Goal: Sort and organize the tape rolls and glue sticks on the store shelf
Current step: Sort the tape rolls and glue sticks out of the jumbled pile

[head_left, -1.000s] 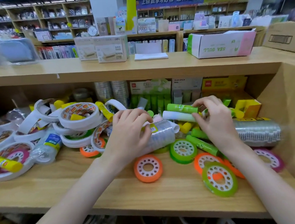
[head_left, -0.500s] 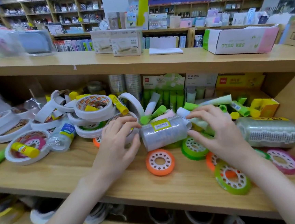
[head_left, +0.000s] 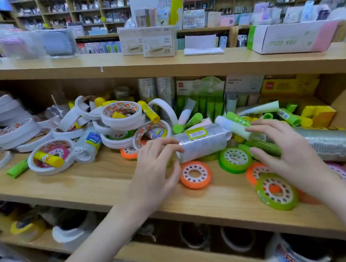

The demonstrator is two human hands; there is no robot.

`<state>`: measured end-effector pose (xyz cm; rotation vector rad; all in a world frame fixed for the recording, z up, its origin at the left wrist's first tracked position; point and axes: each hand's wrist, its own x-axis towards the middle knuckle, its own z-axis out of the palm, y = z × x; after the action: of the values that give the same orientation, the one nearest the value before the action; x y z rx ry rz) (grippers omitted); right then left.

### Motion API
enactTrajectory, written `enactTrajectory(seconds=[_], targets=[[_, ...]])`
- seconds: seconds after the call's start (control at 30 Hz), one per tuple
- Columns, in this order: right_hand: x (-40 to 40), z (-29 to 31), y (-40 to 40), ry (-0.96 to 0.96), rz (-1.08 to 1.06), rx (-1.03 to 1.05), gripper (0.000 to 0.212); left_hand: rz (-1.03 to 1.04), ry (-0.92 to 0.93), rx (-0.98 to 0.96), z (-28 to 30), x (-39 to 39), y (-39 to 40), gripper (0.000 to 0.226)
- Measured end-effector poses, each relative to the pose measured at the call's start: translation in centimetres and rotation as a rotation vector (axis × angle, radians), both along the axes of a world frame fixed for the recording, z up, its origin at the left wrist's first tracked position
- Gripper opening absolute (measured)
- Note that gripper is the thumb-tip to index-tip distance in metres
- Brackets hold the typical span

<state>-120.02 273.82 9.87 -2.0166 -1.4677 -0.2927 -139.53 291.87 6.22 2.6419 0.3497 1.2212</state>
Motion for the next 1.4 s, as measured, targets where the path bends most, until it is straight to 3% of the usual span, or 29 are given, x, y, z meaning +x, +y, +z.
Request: enactTrajectory(seconds=[0.17, 0.33, 0.6, 0.73, 0.87, 1.03, 1.23, 1.4], targets=[[-0.5, -0.6, -5.6, -0.046, -0.014, -0.129, 0.044, -0.160, -0.017, 0.129, 0.0, 1.7, -3.7, 0.020], [-2.1, -4.1, -7.5, -0.144, -0.091, -0.178, 0.059, -0.270, 0.180, 0.156, -1.0, 3.8, -5.0, 0.029], [-1.1, -3.1, -7.6, -0.066, -0.078, -0.047, 0.051, -0.298, 0.441, 0.285, -0.8, 6.4, -6.8, 0.046], [-0.3, -1.6, -5.8, -0.025, -0.135, -0.031, 0.028, -0.281, 0.410, 0.292, -0.8, 6.6, -6.6, 0.041], [0.0, -0.5, -1.4, -0.057, -0.293, -0.290, 0.047, -0.268, 0.394, 0.292, -1.0, 6.3, -6.5, 0.039], [0.9, -0.4, 0.9, -0.206, -0.430, -0.525, 0.045, -0.249, 0.343, 0.244, -1.1, 6.0, -6.5, 0.039], [0.9, 0.9, 0.5, -0.195, -0.358, -0.667, 0.024, -0.236, 0.308, 0.217, -0.8, 5.4, -6.1, 0.038], [0.5, 1.0, -0.3, -0.287, -0.355, -0.627, 0.033, -0.235, 0.330, 0.247, -0.8, 5.2, -5.6, 0.037]])
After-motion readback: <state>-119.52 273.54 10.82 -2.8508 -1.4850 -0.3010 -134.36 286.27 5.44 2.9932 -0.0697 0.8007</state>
